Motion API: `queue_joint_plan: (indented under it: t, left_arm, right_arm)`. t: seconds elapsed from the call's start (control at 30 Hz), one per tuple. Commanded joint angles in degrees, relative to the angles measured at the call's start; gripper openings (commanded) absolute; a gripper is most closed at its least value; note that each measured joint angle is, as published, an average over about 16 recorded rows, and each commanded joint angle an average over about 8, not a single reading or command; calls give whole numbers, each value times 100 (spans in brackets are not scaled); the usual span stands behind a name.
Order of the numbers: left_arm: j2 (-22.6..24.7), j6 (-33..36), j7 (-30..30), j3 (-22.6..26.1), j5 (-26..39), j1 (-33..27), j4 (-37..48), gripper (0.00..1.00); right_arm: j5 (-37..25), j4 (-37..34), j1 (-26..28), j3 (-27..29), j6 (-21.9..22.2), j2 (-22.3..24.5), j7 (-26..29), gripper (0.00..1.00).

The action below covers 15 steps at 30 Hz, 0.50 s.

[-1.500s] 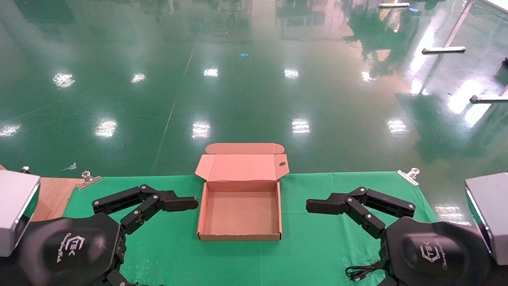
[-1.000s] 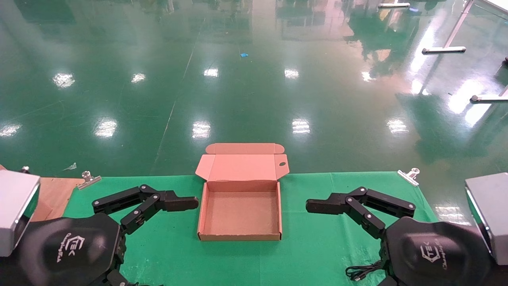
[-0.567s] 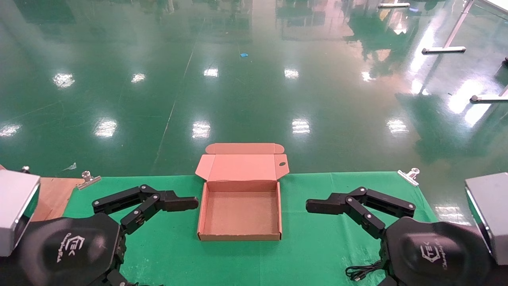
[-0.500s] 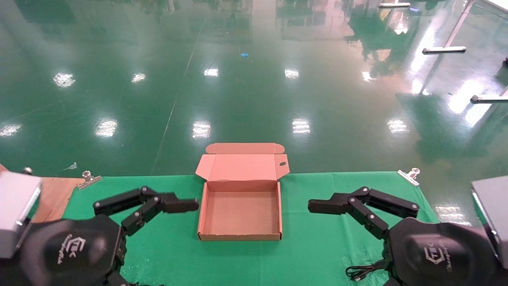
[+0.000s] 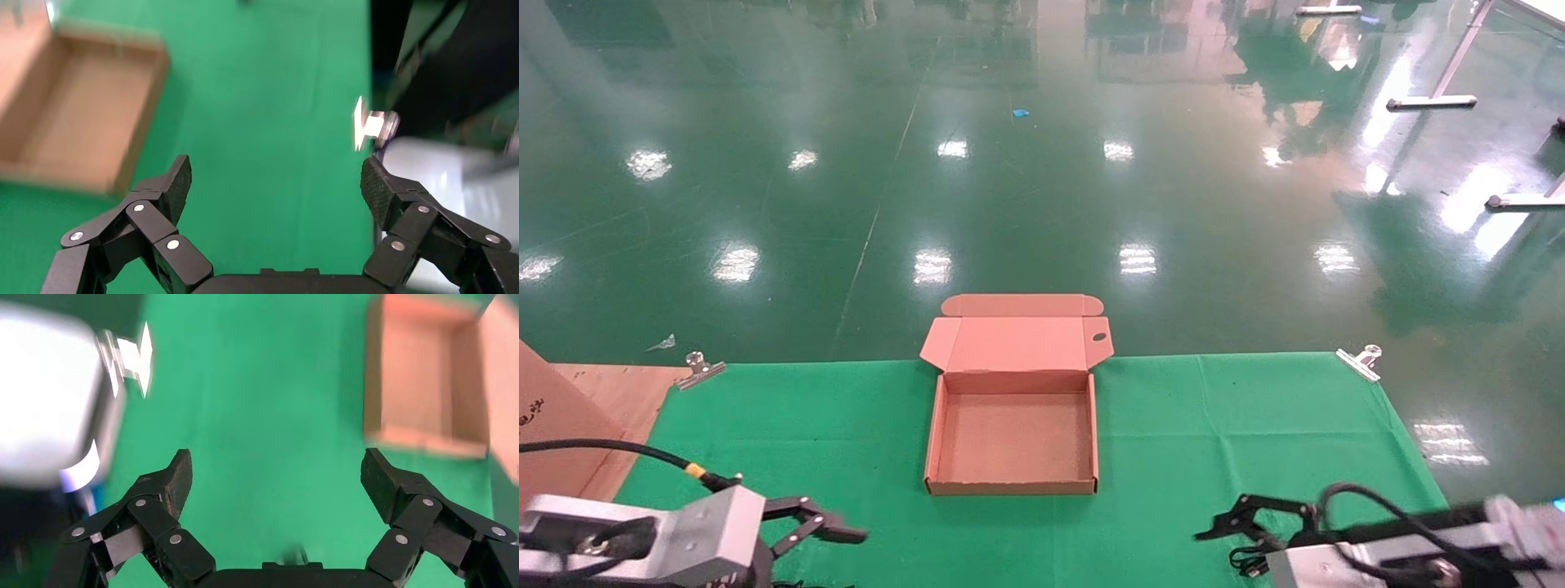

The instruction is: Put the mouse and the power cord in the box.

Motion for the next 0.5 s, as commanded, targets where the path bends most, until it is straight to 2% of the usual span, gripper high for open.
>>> queue_joint_plan:
  t: [0.03, 0.23, 0.5]
  left_arm:
    - [58, 17, 64, 260, 462, -255, 186, 100]
    - [511, -84, 461, 875, 1533, -847, 876, 100]
    - [1223, -499, 1106, 1391, 2549, -1250, 2143, 100]
  right_arm:
    - [-659, -35, 307, -256, -43, -159, -135, 100]
    - [-1668, -812, 707, -696, 174, -651, -815, 100]
    - [-2304, -2399, 841, -949, 914, -1171, -1858, 100]
